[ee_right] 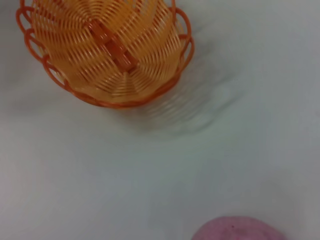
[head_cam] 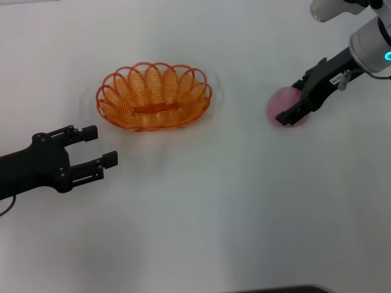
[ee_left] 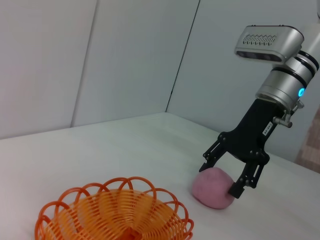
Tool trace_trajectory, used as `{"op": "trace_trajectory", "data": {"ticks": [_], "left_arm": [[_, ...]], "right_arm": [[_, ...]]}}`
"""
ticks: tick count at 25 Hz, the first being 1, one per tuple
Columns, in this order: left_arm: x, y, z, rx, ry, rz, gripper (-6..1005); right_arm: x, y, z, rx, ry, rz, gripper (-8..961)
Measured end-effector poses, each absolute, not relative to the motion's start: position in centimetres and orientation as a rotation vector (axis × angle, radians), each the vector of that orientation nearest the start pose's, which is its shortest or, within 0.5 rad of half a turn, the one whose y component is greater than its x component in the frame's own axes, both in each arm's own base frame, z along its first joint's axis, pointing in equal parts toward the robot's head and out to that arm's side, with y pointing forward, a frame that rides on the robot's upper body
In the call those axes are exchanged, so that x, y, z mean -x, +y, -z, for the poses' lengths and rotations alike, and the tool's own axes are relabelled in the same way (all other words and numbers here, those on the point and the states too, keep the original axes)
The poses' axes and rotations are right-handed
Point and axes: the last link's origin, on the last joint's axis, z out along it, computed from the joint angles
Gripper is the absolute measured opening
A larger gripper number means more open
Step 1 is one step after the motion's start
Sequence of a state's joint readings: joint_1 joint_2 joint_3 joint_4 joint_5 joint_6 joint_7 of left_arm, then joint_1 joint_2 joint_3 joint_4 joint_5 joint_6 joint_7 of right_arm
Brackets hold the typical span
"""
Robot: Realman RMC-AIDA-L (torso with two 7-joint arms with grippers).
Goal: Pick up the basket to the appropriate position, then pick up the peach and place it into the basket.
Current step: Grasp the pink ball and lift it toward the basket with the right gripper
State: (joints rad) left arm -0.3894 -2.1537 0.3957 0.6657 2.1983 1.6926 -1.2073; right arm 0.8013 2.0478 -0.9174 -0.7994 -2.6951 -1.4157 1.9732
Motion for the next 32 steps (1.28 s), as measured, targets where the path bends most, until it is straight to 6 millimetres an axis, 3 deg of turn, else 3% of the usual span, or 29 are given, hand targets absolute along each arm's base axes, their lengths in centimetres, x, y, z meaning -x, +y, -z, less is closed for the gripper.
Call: {"op": "trace_trajectory", "data": {"ticks": [7,12,18,32], "left_arm": [[30.85,26.29,0.9,2.644,-0.713,0.756,741],[30.85,26.28,0.91,2.644,-0.714,0.755,741],[30.94,26.17,0.92,2.644,-0.718,0.753,741],[31.06,26.12,0.93,2.64,-0.723,0.748,741]], "right_arm": [[-24.29,39.4,-0.56,2.738,0.772,0.46,945],[-24.22,39.44,-0.61,2.737,0.772,0.458,879],[-24.22,39.45,-0.57,2.734,0.774,0.457,669],[-24.18,39.53,-0.59,2.73,0.771,0.454,354]]}}
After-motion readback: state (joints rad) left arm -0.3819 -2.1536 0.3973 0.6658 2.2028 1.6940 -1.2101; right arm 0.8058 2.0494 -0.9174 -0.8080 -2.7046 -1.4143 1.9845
